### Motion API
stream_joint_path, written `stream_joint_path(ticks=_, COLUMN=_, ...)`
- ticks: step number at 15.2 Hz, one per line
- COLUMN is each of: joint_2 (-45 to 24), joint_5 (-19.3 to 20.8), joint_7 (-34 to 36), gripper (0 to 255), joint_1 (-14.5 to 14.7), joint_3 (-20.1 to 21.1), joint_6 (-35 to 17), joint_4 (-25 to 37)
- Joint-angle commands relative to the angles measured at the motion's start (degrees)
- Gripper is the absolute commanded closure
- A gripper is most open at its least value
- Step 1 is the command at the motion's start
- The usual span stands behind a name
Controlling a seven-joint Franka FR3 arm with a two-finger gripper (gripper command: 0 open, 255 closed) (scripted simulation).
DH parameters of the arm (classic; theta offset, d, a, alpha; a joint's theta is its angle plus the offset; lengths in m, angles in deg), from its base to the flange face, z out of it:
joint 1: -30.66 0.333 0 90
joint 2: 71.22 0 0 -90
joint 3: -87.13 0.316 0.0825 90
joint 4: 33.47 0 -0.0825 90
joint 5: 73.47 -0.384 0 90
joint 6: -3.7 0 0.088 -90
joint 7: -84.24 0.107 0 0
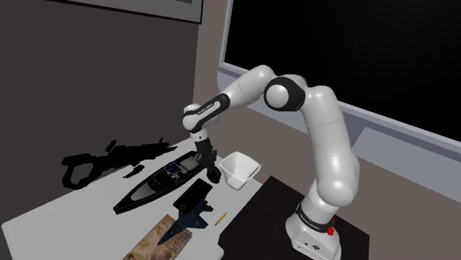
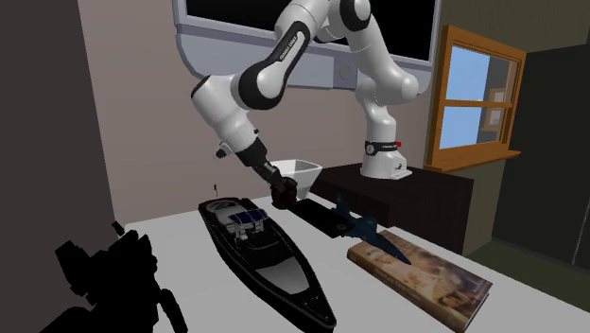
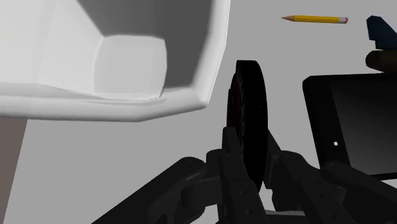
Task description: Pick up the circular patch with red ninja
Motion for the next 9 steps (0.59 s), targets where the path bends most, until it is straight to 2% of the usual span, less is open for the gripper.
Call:
stream_joint_path(ticks=1, joint_2=1.12, joint_5=-0.04, joint_7=0.07, gripper=255, joint_1=0.0, joint_3=0.04, joint_6=1.02, joint_4=-0.11)
stream_joint_path(ticks=9, joint_2=4.38, joint_5=-0.13, joint_7=0.18, gripper=255, joint_1=-0.07, joint_3=0.11, joint_6=4.25, joint_4=-0.13)
